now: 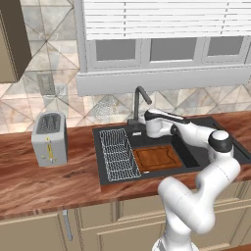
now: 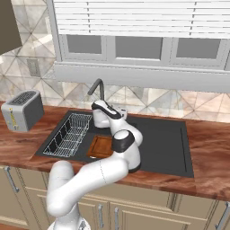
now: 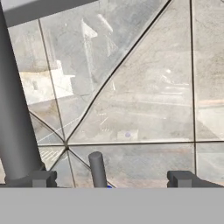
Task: Turn on the sink faucet with hot water and rinse the cutting board for ten seconds, then turn off the faucet. Push the cutting board to reach the water if necessary.
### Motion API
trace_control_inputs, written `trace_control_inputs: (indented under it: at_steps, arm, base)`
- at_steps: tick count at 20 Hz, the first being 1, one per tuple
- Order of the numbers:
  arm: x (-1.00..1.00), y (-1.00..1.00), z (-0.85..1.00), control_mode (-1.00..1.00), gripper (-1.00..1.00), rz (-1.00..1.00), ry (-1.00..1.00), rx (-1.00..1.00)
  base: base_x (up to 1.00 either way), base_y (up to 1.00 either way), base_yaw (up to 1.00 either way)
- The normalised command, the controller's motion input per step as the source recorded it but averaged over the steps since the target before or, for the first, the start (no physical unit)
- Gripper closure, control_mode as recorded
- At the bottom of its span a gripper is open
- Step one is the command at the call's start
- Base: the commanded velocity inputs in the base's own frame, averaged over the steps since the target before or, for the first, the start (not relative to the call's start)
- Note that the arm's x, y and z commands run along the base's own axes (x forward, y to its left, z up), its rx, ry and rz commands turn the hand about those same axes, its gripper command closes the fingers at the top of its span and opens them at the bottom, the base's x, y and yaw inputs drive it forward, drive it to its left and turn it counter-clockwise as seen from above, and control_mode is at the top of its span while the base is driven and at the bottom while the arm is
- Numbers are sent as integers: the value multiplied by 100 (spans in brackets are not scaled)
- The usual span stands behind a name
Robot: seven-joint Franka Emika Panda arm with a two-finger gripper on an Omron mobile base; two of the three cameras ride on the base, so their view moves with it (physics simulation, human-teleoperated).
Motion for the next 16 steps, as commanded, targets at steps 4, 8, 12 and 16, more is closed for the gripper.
trace_control_inputs:
  at_steps: [4,8,12,16]
  arm:
    - [0,-14,0,-100,-100,-1,0,0]
    - [0,-10,0,-100,-100,-1,0,0]
    - [1,0,0,-100,-100,0,0,0]
    - [2,0,0,-100,-100,0,0,0]
  base:
    - [0,0,0]
    - [0,0,0]
    - [0,0,0]
    - [0,0,0]
